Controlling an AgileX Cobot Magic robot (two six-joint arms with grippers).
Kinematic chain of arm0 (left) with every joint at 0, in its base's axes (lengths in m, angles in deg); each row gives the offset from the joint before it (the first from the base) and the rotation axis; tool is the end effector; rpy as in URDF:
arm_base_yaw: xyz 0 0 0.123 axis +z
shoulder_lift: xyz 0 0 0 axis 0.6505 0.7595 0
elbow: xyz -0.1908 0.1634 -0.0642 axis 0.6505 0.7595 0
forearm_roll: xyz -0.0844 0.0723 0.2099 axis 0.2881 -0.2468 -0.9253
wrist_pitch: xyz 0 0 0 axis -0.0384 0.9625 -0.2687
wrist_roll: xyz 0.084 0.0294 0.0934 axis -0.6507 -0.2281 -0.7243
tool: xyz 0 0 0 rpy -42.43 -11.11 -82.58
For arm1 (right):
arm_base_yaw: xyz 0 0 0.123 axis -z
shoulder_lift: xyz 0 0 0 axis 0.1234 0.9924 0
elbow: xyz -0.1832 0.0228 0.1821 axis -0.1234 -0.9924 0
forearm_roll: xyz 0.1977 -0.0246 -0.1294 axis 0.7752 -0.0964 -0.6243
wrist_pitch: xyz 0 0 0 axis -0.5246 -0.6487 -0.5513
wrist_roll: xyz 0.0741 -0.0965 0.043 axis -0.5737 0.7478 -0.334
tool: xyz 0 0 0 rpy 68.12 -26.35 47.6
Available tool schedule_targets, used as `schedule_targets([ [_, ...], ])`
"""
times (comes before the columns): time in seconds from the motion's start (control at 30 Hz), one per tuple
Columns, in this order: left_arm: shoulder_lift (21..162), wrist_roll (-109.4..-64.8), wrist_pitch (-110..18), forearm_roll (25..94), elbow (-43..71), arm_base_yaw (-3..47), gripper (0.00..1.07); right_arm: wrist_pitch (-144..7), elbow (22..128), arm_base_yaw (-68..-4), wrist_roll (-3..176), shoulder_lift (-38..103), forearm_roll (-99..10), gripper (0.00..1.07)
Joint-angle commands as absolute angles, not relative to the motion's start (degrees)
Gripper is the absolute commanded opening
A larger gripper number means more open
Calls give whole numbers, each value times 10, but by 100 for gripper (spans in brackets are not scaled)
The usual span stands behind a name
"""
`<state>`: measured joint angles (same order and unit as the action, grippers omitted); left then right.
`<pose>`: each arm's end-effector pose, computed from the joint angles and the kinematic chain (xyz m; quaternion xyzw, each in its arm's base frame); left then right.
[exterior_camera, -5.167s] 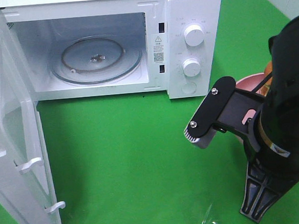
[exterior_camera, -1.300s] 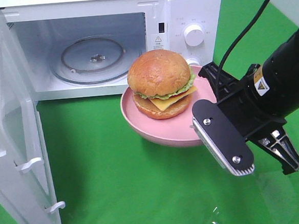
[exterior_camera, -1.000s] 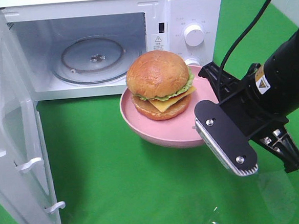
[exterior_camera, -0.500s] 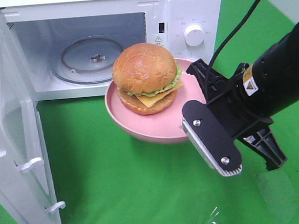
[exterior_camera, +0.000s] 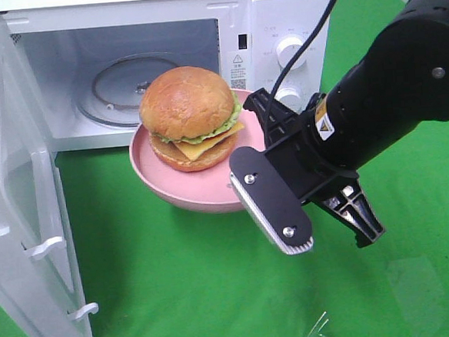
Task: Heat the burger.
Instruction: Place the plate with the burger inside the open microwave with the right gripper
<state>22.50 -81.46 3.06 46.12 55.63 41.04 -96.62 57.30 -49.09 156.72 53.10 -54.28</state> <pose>0.0415 -0.0017 0.2546 -0.0166 0.8491 -0.0153 0.5277 0.2360 0.2007 0.1554 -0.8494 0.4526 -0.1249 0.2410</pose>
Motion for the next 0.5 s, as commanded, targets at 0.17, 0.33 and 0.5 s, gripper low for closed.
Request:
schedule_targets([
  [0.17,214,-816,23,461,558,410,98,-925,622,-494,1534,564,-545,0],
  [0.33,214,-816,23,461,558,410,98,-929,649,-509,1525,585,-547,0],
  [0.5,214,-816,23,461,558,410,98,-932,674,-515,1523,610,-547,0],
])
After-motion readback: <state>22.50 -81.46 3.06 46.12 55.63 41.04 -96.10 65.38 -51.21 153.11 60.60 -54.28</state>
